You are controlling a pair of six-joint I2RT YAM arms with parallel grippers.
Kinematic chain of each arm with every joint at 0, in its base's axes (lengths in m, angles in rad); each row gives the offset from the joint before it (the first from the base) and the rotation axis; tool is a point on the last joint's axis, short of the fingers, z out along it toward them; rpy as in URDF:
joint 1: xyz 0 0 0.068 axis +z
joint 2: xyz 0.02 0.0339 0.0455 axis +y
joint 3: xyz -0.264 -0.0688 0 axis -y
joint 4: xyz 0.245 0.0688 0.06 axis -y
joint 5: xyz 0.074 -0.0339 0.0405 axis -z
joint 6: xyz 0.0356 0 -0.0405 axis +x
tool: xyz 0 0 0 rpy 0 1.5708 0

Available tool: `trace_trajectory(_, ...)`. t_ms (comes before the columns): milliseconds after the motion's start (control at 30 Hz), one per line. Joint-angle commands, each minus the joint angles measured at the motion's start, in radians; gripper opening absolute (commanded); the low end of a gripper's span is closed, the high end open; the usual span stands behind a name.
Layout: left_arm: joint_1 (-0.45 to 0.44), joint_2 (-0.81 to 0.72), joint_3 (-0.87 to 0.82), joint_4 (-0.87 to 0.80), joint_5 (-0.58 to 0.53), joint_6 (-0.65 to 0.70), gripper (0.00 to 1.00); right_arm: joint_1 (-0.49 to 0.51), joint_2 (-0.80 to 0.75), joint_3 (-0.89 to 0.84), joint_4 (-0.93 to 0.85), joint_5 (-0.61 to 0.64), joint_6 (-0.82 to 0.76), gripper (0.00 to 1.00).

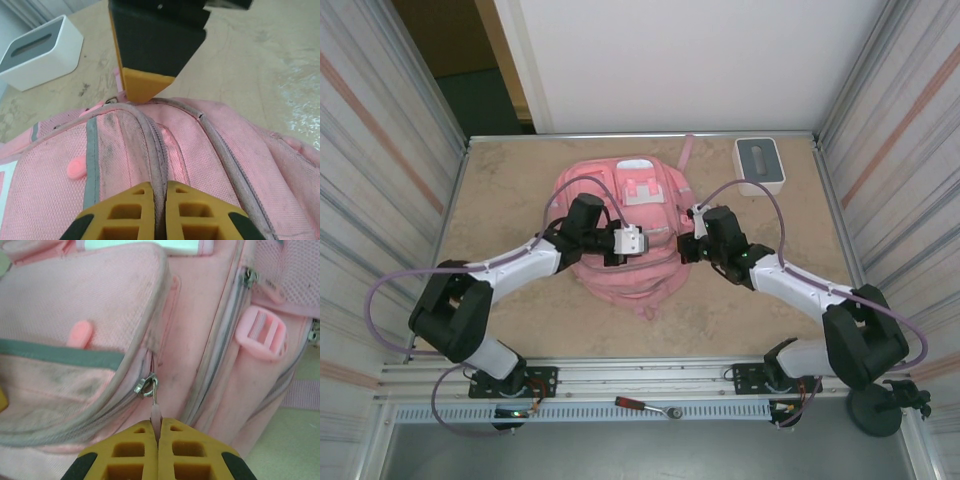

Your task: Pack the student bag

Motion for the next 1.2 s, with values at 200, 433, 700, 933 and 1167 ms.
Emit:
trace_trajectory(200, 0.009, -0.028, 0.022, 0.0, 0.256, 0.067, 0.02, -0.097, 0.135, 0.095, -0.052, 0.056, 0.045, 0.0)
trace_trajectory(433, 0.023, -0.003, 0.034, 0.018, 0.235, 0.053, 0.04, -0.107, 0.059, 0.072, -0.109, 0.059, 0.024, 0.15)
trace_trajectory(700, 0.028, -0.014, -0.017, 0.091, 0.19, 0.002, 0.36, -0.125, -0.152, 0.048, -0.238, 0.202, -0.017, 0.42)
trace_trajectory(933, 0.033, -0.114, -0.121, 0.236, 0.13, -0.111, 0.63, -0.14, -0.296, 0.072, -0.305, 0.356, -0.058, 0.67)
trace_trajectory(1167, 0.054, -0.269, -0.218, 0.372, -0.114, -0.292, 0.75, -0.158, -0.439, 0.069, -0.314, 0.547, -0.11, 0.82)
